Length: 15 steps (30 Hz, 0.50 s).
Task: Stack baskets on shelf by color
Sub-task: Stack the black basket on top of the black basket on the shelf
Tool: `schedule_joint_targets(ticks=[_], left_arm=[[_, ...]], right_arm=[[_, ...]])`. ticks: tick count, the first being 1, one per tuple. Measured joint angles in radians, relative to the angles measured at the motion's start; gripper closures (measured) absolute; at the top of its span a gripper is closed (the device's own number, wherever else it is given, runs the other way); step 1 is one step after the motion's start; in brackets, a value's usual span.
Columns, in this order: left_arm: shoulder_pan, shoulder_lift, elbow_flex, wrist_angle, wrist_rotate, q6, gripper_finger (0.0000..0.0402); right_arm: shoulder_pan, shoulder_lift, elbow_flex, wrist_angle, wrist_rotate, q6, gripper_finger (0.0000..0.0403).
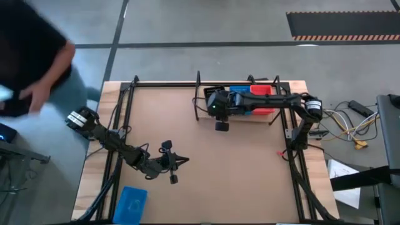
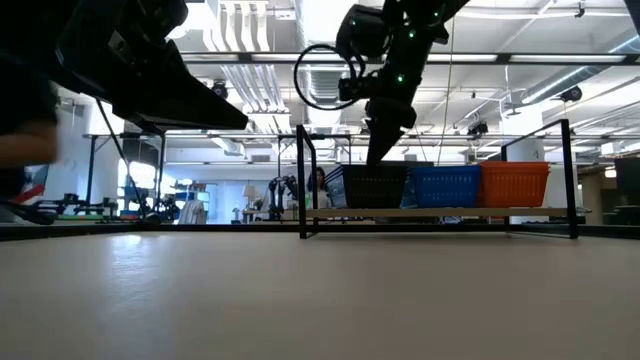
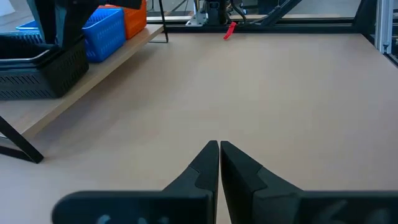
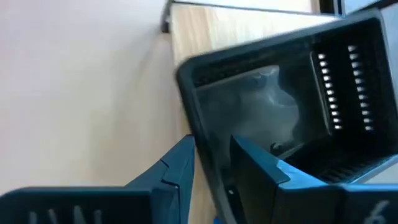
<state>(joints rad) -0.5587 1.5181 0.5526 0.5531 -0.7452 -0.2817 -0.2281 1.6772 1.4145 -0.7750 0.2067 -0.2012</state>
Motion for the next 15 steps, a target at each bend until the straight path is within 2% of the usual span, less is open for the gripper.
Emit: schedule_joint_targets(ticks=[6, 12, 15], left_arm=[[0.0, 0.0, 0.0, 0.0, 0.0, 0.0, 0.0402], [0.0, 0.0, 0.0, 0.003, 0.0, 0.0, 0.0402], [0.001, 0.0, 0.0, 0.006, 0.0, 0.0, 0.0402]], right_arm=[[-0.028, 0.0, -0.035, 0.02, -0.005, 0.0, 0.0334], [-0.028, 0.0, -0.036, 0.029, -0.047, 0.044, 0.0382], [-0.028, 0.0, -0.034, 0.029, -0.05, 0.052, 0.0388]])
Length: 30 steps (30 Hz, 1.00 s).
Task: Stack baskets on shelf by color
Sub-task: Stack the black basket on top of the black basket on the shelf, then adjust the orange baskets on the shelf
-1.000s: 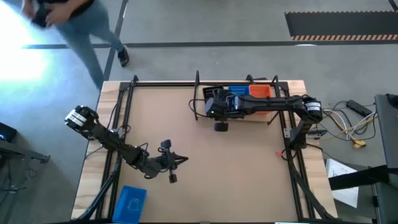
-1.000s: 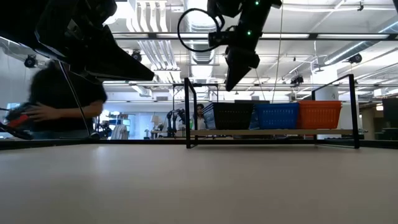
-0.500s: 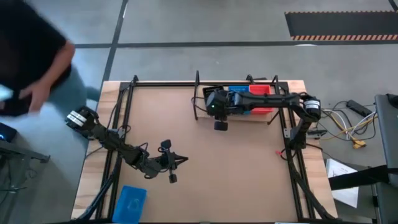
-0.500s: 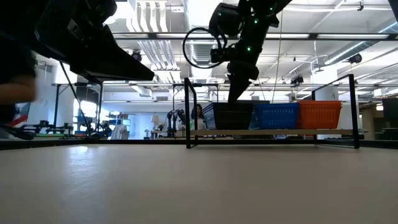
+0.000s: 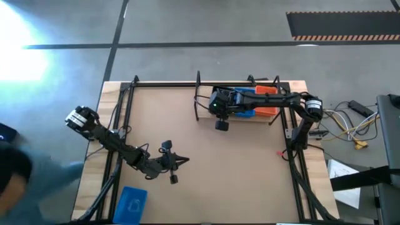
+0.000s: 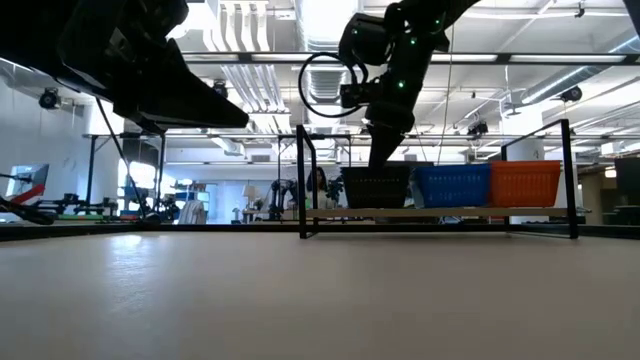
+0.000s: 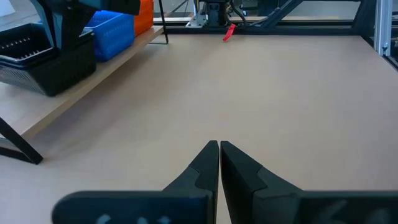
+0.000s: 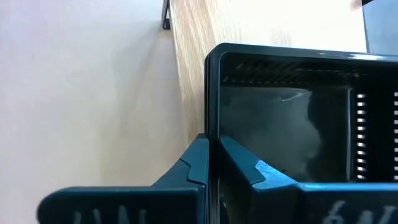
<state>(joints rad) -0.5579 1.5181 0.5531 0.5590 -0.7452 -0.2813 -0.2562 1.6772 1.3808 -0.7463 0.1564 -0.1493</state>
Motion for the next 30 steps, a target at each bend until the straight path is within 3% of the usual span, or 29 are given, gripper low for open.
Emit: schedule_joint_targets(ticks=[10, 20, 23, 27, 30], left_arm=[[0.0, 0.0, 0.002, 0.0, 0.0, 0.0, 0.0402], [0.0, 0.0, 0.002, 0.0, 0.0, 0.0, 0.0402], [0.0, 0.0, 0.002, 0.0, 0.0, 0.0, 0.0402], [0.0, 0.0, 0.002, 0.001, 0.0, 0.0, 0.0402], [0.0, 0.0, 0.002, 0.002, 0.0, 0.0, 0.0402]], right_arm=[[0.0, 0.0, 0.0, 0.029, 0.031, -0.069, 0.0384], [0.0, -0.133, 0.0, -0.002, 0.064, 0.001, 0.0301], [-0.002, -0.202, 0.0, -0.076, 0.138, 0.077, 0.0295], [-0.037, -0.284, 0.0, -0.27, 0.374, 0.328, 0.0309], [-0.106, -0.317, -0.005, -0.418, 0.393, 0.497, 0.0335]])
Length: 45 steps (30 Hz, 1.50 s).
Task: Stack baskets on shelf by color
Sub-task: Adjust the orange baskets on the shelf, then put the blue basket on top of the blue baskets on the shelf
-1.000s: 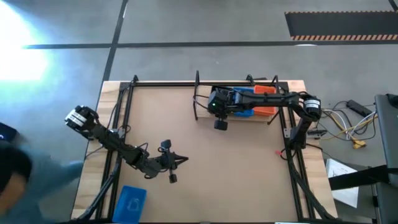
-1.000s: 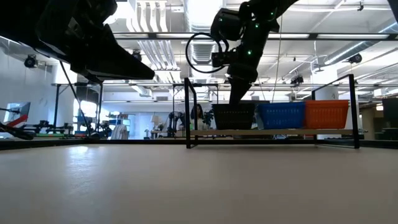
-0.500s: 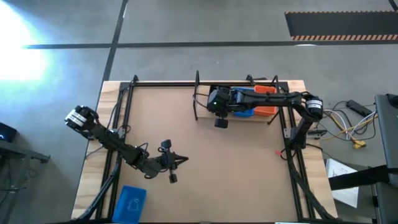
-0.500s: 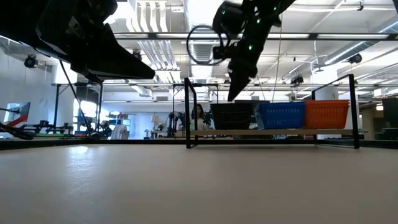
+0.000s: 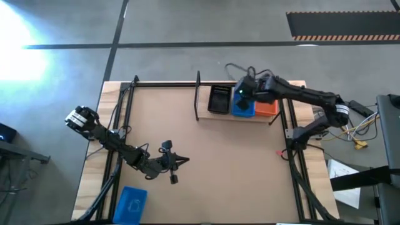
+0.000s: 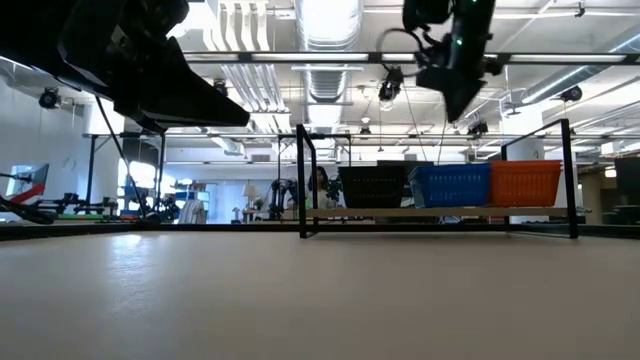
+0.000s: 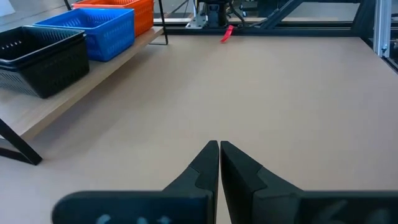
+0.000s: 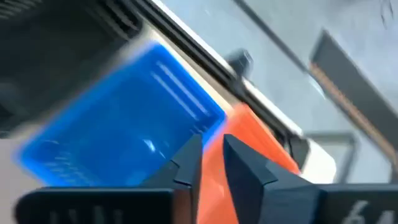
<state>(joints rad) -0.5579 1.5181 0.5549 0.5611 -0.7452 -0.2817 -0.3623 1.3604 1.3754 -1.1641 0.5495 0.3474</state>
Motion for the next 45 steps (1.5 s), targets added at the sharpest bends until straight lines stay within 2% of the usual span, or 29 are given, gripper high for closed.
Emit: schedule_joint_targets(ticks=[4, 7, 12, 17, 24, 35, 40, 45], left_arm=[[0.0, 0.0, 0.0, 0.009, 0.0, 0.0, 0.0402], [0.0, 0.0, 0.0, 0.008, 0.0, 0.0, 0.0402], [0.0, 0.0, 0.0, 0.007, 0.0, 0.0, 0.0402], [0.0, 0.0, 0.0, 0.007, 0.0, 0.0, 0.0402], [0.0, 0.0, 0.0, 0.007, 0.0, 0.0, 0.0402], [0.0, 0.0, 0.0, 0.006, 0.0, 0.0, 0.0402], [0.0, 0.0, 0.0, 0.006, 0.0, 0.0, 0.0402], [-0.003, 0.0, 0.001, 0.006, 0.008, 0.032, 0.0402]], right_arm=[[-0.065, -0.006, -0.044, -0.041, -0.004, 0.055, 0.0381], [-0.102, 0.022, -0.089, -0.028, -0.006, 0.061, 0.0392], [-0.165, 0.085, -0.147, -0.033, 0.003, 0.099, 0.0394], [-0.177, 0.126, -0.165, -0.031, -0.005, 0.089, 0.0394], [-0.177, 0.127, -0.164, 0.021, -0.079, 0.045, 0.0394], [-0.174, 0.107, -0.152, 0.054, -0.08, 0.025, 0.0394], [-0.107, 0.036, -0.152, 0.06, -0.007, -0.017, 0.0394], [0.124, -0.077, -0.194, 0.155, 0.08, 0.007, 0.0394]])
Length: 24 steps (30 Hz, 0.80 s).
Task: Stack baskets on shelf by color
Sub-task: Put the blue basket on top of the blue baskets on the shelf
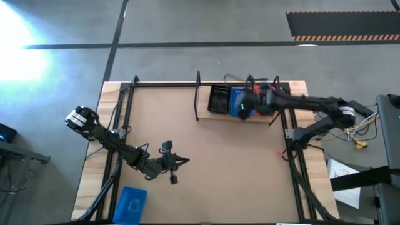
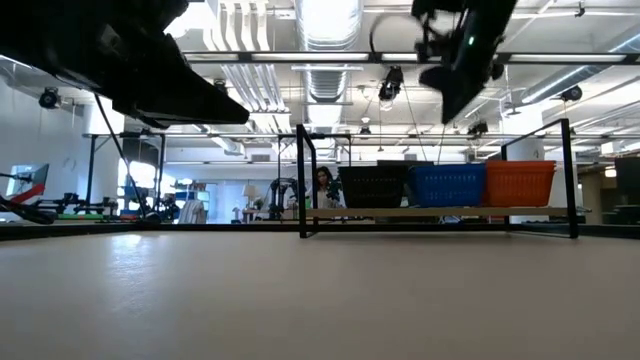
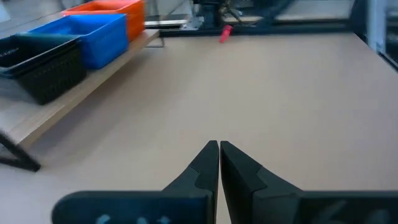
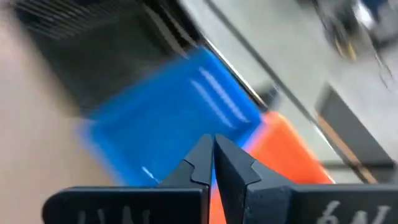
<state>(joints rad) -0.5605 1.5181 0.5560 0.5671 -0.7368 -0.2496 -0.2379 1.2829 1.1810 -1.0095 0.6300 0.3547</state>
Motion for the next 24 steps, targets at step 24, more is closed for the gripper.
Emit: schedule_joint_targets(ticks=[24], left_arm=[[-0.28, 0.068, 0.808, -1.815, 0.52, -0.473, 0.0402]], right_arm=[[1.014, 0.33, -0.474, 1.416, 0.583, 0.058, 0.0394]])
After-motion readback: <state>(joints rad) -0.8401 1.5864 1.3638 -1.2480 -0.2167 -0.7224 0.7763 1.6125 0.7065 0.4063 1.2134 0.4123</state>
